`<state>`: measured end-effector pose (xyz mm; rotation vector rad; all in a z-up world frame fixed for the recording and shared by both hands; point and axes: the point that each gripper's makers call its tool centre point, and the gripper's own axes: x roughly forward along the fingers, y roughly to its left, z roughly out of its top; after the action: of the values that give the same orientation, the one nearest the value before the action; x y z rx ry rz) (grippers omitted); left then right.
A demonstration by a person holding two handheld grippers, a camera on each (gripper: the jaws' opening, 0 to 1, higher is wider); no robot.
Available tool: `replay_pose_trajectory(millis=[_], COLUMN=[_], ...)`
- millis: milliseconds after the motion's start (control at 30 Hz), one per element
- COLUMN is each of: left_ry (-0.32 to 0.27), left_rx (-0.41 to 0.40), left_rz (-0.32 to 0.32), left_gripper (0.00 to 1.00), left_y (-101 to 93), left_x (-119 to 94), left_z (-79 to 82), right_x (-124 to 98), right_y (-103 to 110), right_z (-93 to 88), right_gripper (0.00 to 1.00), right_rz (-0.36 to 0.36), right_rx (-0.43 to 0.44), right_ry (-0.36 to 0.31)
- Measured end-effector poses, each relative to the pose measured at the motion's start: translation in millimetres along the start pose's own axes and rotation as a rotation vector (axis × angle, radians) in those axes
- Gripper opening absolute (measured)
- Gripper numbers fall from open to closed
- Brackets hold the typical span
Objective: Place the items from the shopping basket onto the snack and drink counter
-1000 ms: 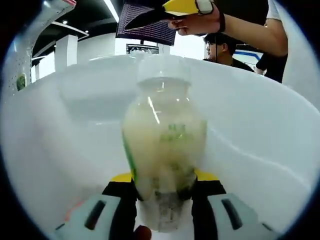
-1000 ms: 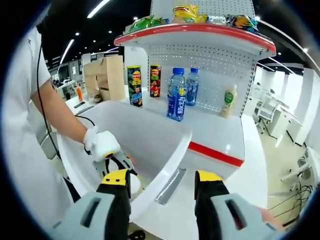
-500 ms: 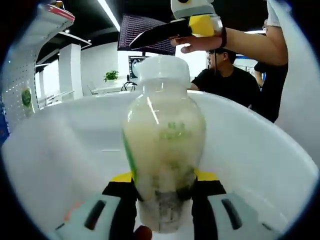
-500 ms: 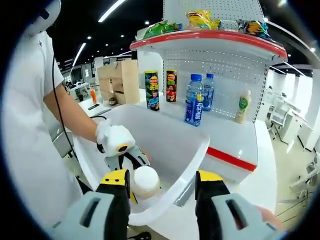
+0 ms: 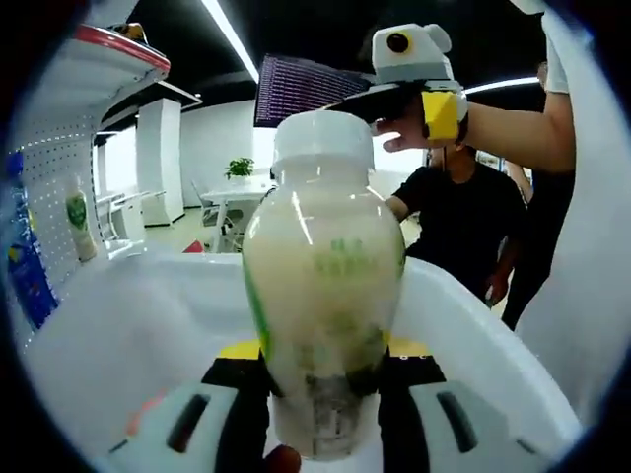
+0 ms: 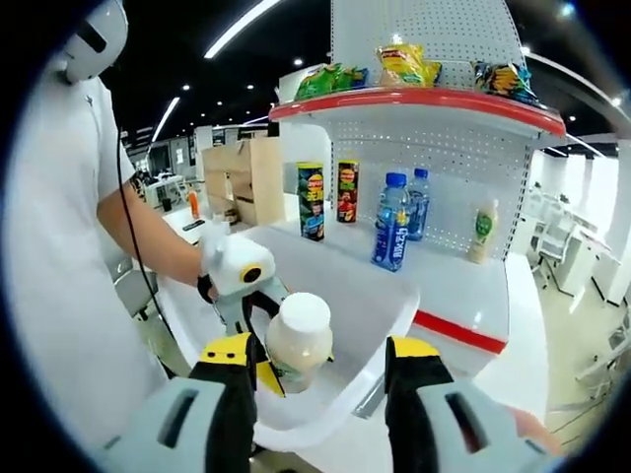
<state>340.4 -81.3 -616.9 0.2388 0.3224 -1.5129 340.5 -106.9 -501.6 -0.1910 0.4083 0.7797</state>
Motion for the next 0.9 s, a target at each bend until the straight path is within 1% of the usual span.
replay_pose_trajectory(millis=[67, 200, 233, 300, 333, 400, 467, 567, 667, 800, 900], left_ry=[-0.003, -0.020, -0.022, -0.034, -0.037, -0.046, -0.054, -0.070, -0.084, -0.095, -0.109], left_rx=[-0.001, -0.033, -0.028, -0.021, -0.022, -0.004, -0.001, -0.018, -0.012, -0.017, -0.015], left_rz=[0.008, 0.024, 0.036, 0.031, 0.030, 0.030, 0.035, 0.043, 0.051, 0.060, 0.069], left_gripper=[0.43, 0.43, 0.43, 0.43, 0.43, 0.43, 0.43, 0.43, 0.43, 0.43, 0.43], left_y=[0.7, 1.9, 2.6, 1.9, 1.9, 1.3, 4.0, 9.5, 14.6, 22.8, 27.8], left_x=[-2, -7, -8, -12, -12, -14, -16, -17, -21, -25, -27], left_z=[5.3, 15.5, 18.3, 27.6, 29.2, 40.2, 47.2, 56.3, 66.7, 76.8, 87.9], right_x=[-1, -4, -5, -7, -8, -11, -13, -15, -18, -22, -23], right_y=[1, 2, 3, 3, 3, 2, 1, 1, -2, -5, -6], right_z=[2.3, 4.3, 4.7, 5.1, 5.3, 4.9, 5.4, 6.3, 6.5, 6.4, 5.7], right_gripper=[0.51, 0.51, 0.51, 0.51, 0.51, 0.51, 0.51, 0.51, 0.51, 0.51, 0.51], right_rz=[-0.003, -0.008, -0.010, -0.012, -0.014, -0.020, -0.027, -0.030, -0.040, -0.053, -0.057], right_rx=[0.000, -0.004, -0.004, -0.004, -0.004, -0.005, -0.003, 0.001, 0.002, 0.008, 0.010], right_ry=[-0.011, -0.023, -0.026, -0.031, -0.034, -0.036, -0.043, -0.051, -0.055, -0.063, -0.065])
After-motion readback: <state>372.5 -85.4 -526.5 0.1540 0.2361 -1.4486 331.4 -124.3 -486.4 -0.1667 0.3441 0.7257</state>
